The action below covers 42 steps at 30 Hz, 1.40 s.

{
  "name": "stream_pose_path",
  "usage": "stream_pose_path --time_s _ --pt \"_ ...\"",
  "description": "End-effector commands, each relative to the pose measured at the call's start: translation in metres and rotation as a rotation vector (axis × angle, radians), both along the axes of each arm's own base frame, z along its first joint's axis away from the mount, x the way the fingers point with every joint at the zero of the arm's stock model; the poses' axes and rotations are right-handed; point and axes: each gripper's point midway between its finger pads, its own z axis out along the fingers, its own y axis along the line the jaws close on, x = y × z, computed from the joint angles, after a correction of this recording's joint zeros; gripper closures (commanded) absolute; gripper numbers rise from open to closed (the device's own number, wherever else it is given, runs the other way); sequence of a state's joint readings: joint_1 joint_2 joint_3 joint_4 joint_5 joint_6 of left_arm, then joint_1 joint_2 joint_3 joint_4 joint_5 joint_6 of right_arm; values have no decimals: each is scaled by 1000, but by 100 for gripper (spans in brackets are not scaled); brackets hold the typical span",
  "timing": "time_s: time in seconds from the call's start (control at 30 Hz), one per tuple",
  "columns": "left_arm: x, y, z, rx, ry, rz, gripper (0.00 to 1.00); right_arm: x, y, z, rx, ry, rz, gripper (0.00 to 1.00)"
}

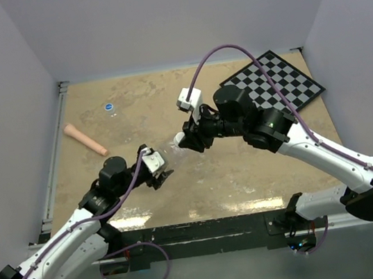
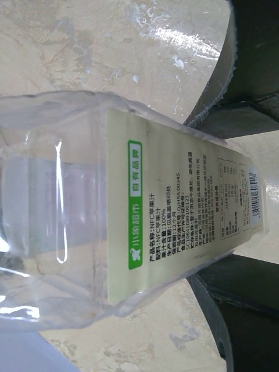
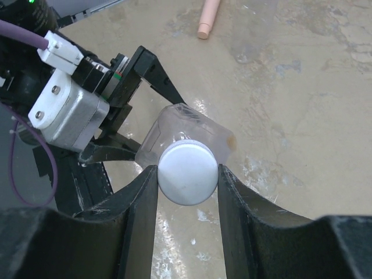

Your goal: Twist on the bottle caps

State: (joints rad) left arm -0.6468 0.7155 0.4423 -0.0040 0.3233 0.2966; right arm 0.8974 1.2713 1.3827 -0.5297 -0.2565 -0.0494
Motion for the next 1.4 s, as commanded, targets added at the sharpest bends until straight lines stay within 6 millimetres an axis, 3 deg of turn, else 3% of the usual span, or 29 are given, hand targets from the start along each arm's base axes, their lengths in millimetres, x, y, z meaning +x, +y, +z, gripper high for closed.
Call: stream_pose_path --time_s 0.0,0.33,0.57,0.8,1.1,1.37 --pt "4 -28 118 -300 -325 -63 100 3 -4 -39 -50 162 -142 100" --pt "14 -28 137 -470 -329 50 100 19 -9 -46 -23 195 -298 100" --pt "-2 -52 126 -492 -235 -93 100 7 -4 -27 48 121 -178 100" --pt "-31 -68 109 -400 -159 -285 100 -10 -9 -8 35 -18 -1 100" --pt "-56 -67 89 -268 -95 -435 100 -32 -13 -1 -1 -92 207 100" --pt "-63 -60 97 -328 -118 -467 100 -45 -13 6 39 -99 328 100"
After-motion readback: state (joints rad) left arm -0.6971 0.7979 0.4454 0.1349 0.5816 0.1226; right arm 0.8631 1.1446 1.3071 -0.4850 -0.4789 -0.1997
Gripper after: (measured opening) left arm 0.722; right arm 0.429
